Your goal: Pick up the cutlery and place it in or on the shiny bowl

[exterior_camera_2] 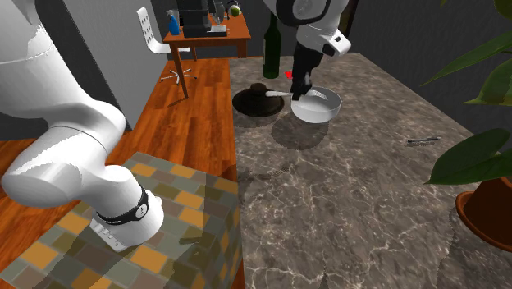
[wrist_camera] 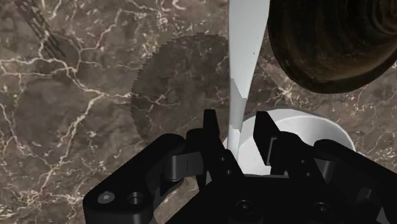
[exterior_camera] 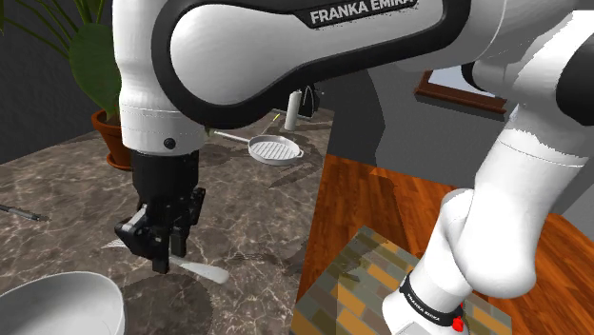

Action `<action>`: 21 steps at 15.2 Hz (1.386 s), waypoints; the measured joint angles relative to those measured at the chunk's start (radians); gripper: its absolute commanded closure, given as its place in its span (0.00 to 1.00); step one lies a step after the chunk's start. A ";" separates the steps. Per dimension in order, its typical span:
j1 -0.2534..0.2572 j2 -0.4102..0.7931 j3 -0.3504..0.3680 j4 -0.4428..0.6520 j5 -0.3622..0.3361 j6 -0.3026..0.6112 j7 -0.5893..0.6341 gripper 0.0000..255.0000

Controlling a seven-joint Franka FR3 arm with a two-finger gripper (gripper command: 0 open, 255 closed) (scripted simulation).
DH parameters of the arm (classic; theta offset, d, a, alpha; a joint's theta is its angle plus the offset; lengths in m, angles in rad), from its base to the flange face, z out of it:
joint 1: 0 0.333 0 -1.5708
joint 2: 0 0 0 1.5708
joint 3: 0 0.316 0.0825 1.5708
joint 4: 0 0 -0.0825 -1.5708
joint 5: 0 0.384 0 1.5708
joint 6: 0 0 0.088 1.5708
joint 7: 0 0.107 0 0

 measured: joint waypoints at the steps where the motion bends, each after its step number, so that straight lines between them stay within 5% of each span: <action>1: 0.012 0.046 0.007 0.051 -0.022 -0.003 0.027 1.00; 12: 0.204 0.502 0.005 0.641 -0.221 -0.136 0.230 1.00; 21: 0.206 0.541 -0.004 0.576 -0.232 -0.035 0.221 1.00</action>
